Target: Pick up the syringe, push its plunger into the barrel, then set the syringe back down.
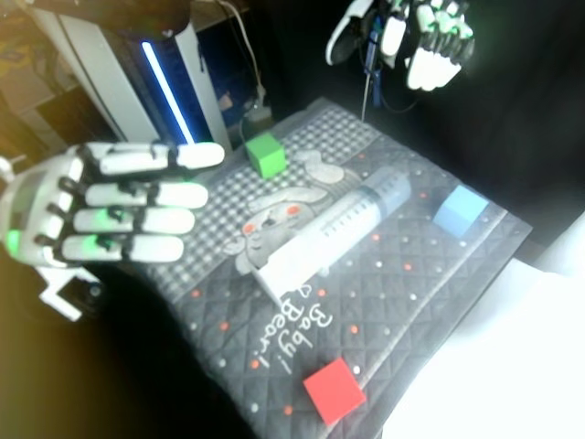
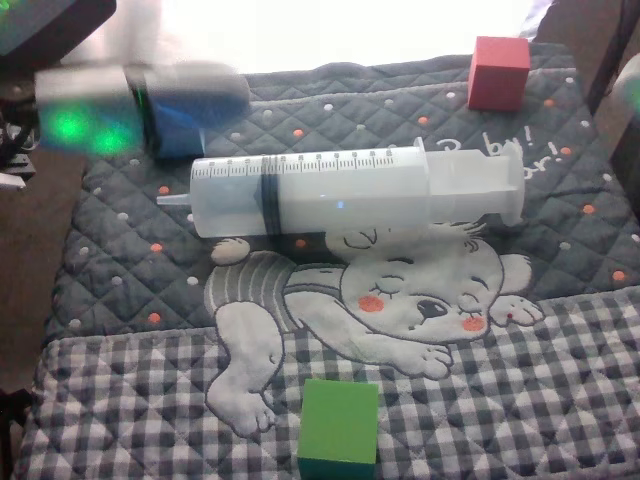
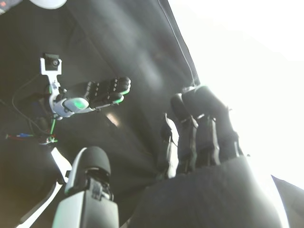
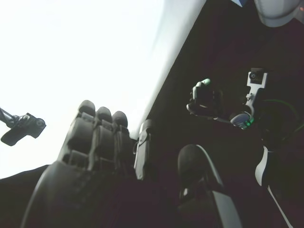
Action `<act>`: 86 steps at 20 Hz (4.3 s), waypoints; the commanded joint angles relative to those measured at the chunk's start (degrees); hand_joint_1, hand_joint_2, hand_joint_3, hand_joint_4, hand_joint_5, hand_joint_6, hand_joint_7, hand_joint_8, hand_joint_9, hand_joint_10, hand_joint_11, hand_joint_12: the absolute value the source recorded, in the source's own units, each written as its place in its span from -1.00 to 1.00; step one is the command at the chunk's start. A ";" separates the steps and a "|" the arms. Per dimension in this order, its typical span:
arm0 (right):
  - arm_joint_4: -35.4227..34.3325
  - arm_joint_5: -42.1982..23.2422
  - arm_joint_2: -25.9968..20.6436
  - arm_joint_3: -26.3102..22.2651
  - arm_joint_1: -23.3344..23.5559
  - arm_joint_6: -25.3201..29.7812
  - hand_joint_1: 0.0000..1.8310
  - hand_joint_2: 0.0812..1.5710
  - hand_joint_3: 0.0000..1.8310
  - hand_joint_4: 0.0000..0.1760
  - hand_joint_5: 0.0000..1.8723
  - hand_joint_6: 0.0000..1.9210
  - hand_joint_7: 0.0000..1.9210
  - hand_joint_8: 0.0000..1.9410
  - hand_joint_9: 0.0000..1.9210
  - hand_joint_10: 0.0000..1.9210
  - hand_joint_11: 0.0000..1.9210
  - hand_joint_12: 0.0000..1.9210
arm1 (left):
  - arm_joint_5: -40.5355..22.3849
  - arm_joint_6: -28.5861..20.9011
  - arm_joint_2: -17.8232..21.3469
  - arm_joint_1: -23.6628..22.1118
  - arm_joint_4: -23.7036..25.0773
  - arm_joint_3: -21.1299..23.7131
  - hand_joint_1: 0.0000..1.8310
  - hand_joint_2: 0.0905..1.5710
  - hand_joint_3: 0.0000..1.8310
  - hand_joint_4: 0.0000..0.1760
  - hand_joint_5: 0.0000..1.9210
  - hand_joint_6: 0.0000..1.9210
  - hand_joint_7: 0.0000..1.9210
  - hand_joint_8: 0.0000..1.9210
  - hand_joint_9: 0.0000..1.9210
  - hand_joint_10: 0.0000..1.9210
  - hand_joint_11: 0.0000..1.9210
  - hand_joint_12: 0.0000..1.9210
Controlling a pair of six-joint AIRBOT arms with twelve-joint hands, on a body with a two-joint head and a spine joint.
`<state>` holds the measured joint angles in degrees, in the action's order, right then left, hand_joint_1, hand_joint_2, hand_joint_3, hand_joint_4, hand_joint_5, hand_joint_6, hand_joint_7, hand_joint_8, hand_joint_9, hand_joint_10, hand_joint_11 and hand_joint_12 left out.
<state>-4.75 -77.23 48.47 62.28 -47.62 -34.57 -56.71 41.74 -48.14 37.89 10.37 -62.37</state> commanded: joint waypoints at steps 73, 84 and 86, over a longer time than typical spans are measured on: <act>-1.99 -6.65 3.72 0.79 0.03 -0.31 -0.31 -0.22 -0.99 0.03 -0.90 -1.00 -0.81 -1.00 -0.83 -1.00 -0.83 -0.97 | 33.18 -41.29 -24.39 -12.79 60.28 -21.22 -0.62 -0.20 -0.99 -1.00 -1.00 -1.00 -1.00 -1.00 -0.97 -0.99 -0.96 -0.98; -1.42 -6.67 3.71 0.49 0.78 -0.29 -0.28 -0.18 -1.00 0.03 -0.91 -0.99 -0.84 -0.99 -0.84 -1.00 -0.83 -0.98 | 35.71 -47.41 -29.30 -12.56 64.98 -26.04 -0.56 -0.15 -1.00 -1.00 -1.00 -1.00 -1.00 -1.00 -0.99 -1.00 -1.00 -1.00; -1.38 -6.67 3.71 0.46 0.79 -0.29 -0.26 -0.19 -1.00 0.08 -0.88 -0.98 -0.80 -0.98 -0.82 -0.99 -0.81 -0.97 | 36.26 -47.41 -29.87 -12.29 65.26 -26.69 -0.59 -0.16 -1.00 -1.00 -1.00 -1.00 -1.00 -1.00 -0.99 -1.00 -1.00 -1.00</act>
<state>-5.28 -76.79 52.60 62.81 -47.62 -34.96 -19.20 -5.58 -77.84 26.02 76.93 -88.92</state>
